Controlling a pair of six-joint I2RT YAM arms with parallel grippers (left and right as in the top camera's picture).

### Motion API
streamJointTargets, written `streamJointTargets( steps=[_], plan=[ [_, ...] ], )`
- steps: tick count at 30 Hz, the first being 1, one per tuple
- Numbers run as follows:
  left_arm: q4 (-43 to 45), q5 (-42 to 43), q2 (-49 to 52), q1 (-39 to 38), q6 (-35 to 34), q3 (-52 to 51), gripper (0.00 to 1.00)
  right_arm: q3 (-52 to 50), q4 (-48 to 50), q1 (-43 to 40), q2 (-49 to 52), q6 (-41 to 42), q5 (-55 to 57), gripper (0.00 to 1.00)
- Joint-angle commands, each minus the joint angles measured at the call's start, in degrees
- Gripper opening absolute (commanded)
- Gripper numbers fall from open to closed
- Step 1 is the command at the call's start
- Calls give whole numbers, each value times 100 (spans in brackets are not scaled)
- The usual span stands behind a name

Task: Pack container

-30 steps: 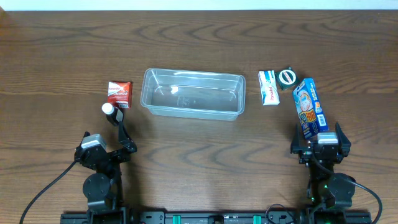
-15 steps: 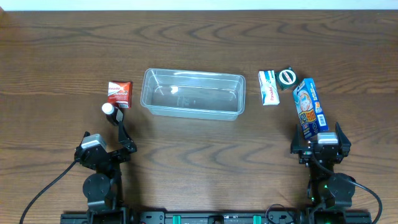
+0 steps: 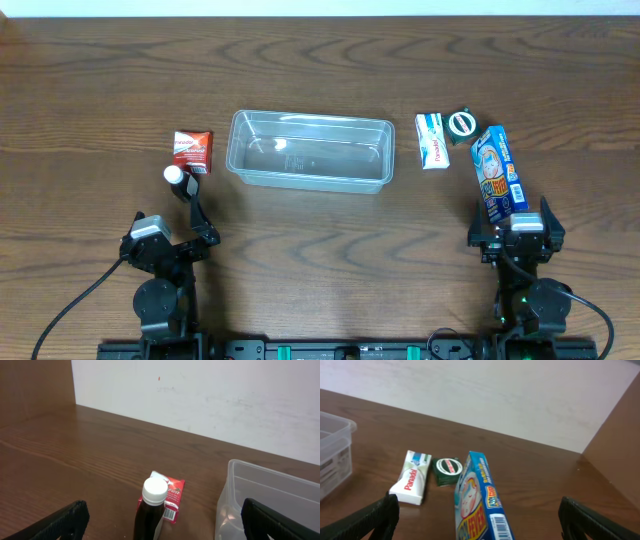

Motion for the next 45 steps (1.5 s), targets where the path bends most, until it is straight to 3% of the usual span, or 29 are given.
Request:
streamJointTargets(
  steps=[1,8,13,19,30,39,45],
  plan=[
    [-256,-70,-35,-22,98,-90,98,-9,133,63,-37,-149,0,99],
    [-256,-70,-35,-22,98,-90,98,-9,142,63,-37,-157,-52,99],
    [-256,-70,-35,-22,98,-90,98,-7,1091,63,-28,-155,-566,99],
    [-256,-72,-35,-22,98,-90,98,619,1075,63,428,-153,208,99],
    [-256,-70,-35,-22,98,-90,98,3355,-527,-343,3700,-50,551,99],
    [-254,-70,-35,-22,98,-90,98,5289,-1746,-1703,6585,-153,-1930,99],
    [-254,-70,-35,-22,98,-90,98,5595,-1727,-1797,7176,-149,-2651,99]
  ],
)
